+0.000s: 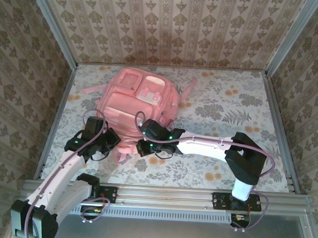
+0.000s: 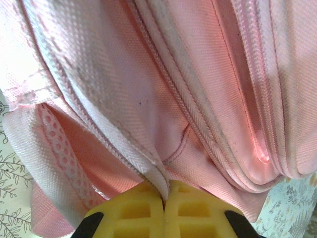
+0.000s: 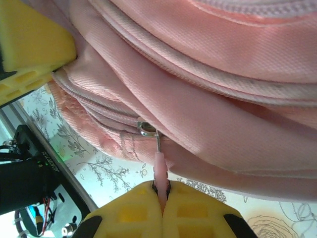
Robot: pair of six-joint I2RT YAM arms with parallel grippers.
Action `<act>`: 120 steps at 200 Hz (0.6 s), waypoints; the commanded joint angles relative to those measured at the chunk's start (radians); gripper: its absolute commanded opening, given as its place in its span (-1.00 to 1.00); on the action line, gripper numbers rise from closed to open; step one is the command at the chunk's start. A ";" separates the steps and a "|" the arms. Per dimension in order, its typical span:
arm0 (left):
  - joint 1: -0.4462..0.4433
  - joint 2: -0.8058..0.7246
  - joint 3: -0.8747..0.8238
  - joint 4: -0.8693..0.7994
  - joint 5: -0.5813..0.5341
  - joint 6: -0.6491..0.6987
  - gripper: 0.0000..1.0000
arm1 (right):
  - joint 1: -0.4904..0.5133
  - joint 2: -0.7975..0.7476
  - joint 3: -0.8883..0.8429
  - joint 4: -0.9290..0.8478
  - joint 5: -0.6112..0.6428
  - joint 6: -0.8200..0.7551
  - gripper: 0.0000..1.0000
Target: Pack books, pencil case, and school supplies into a backpack
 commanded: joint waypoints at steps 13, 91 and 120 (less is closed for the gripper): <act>0.012 -0.033 0.044 -0.006 -0.069 0.027 -1.00 | -0.034 -0.051 -0.058 -0.082 0.068 0.003 -1.00; 0.018 -0.052 0.022 -0.010 -0.062 0.030 -1.00 | -0.110 -0.069 -0.088 -0.100 0.065 -0.030 -1.00; 0.026 -0.058 0.020 -0.016 -0.056 0.036 -1.00 | -0.142 -0.075 -0.088 -0.120 0.068 -0.053 -1.00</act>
